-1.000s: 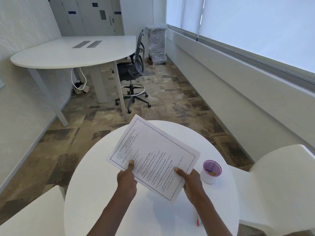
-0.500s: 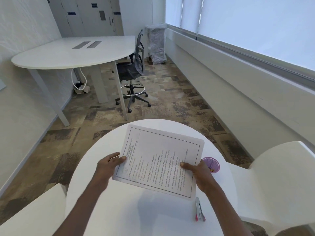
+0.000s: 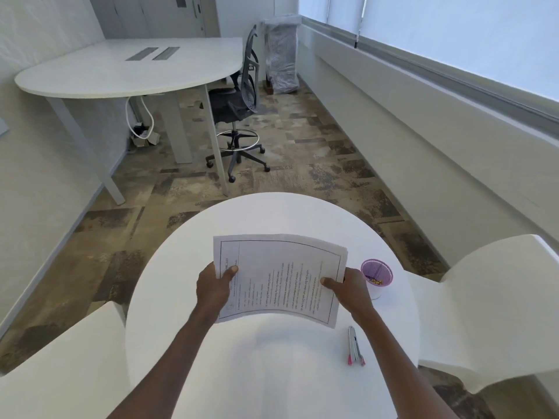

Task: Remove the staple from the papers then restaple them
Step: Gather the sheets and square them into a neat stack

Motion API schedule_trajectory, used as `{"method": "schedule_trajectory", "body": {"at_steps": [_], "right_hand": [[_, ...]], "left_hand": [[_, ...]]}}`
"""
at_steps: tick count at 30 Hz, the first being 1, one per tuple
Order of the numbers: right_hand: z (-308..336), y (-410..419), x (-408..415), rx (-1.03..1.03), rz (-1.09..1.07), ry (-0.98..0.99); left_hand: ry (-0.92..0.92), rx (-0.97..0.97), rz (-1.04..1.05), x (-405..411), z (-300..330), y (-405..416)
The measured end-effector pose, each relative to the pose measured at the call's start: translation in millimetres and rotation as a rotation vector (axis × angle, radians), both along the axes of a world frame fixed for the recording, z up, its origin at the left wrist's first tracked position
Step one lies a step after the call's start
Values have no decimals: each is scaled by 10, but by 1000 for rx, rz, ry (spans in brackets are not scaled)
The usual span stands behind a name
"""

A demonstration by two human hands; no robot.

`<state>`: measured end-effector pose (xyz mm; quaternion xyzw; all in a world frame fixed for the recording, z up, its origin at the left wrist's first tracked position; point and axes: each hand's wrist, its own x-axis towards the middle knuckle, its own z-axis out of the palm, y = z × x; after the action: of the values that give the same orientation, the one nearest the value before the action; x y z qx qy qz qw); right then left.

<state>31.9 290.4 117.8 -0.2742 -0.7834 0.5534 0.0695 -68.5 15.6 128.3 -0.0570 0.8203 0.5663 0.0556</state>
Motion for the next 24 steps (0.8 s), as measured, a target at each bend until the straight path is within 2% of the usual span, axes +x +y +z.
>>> {"method": "schedule_trajectory", "body": {"at_steps": [3,7,12,17,24], "right_hand": [[-65,-31,1,147,-1,-34],[-157,-124,35,235,-76,-4],[-435,-275,165,193,-149,11],[-822,-390,363,130,-65,-212],[-825,-353,344,80,-107,-217]], "left_hand": [[92,31,16,128,-127,51],[81,132,35,231,-310,26],[4,163,64,343,-617,-102],[-141,64,45,563,-990,-195],[-150,12,33,540,-949,-164]]}}
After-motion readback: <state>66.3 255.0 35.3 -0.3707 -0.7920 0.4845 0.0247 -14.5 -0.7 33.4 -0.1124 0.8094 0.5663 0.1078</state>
